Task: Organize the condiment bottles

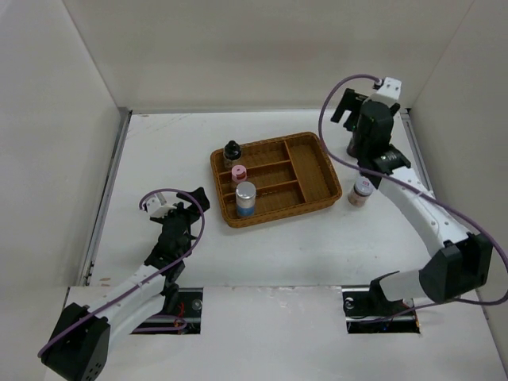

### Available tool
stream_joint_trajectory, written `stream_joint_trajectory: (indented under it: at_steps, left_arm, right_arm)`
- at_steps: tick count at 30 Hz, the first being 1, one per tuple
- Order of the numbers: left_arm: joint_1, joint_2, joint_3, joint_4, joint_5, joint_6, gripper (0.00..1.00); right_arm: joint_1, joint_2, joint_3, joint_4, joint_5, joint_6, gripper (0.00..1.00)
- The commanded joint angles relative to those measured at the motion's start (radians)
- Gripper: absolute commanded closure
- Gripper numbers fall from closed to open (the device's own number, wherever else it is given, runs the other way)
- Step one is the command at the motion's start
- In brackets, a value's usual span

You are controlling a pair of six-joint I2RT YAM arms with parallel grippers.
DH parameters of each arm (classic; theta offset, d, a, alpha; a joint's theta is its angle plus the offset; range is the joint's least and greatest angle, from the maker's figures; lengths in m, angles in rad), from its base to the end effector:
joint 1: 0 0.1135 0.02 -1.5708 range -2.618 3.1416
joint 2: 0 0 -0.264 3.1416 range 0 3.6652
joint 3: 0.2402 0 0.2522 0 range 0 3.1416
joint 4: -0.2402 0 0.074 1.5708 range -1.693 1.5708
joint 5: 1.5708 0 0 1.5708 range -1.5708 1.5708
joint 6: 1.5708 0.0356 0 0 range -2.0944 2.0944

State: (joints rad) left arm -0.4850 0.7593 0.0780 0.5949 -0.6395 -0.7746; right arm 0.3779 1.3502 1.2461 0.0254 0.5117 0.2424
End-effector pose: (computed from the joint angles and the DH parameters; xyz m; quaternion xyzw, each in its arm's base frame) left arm 0.1504 -0.0552 0.1787 -0.3112 0.6617 -0.1907 0.6550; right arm 0.3009 0.1007 0.3971 0.1233 0.7205 0.0234 0.6820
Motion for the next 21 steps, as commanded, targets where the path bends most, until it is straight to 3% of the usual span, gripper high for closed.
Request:
stream_joint_trajectory:
  at_steps: [1,11,18,21]
  left_arm:
    - [-0.005,0.001,-0.001,0.032,0.001,-0.008,0.0]
    - [-0.008,0.009,0.0,0.032,-0.002,-0.005,0.0]
    - [-0.005,0.018,0.003,0.037,0.0,-0.005,0.0]
    - [-0.007,0.028,0.003,0.04,-0.002,-0.005,0.0]
  right_arm:
    - [-0.087,0.085,0.087,-0.042,0.094,-0.054,0.01]
    - [-0.277,0.377,0.332,-0.123,0.034,-0.058,0.01]
    - [-0.302,0.494,0.395,-0.088,-0.035,-0.072,0.2]
    - [-0.302,0.521,0.395,-0.019,-0.053,-0.089,0.33]
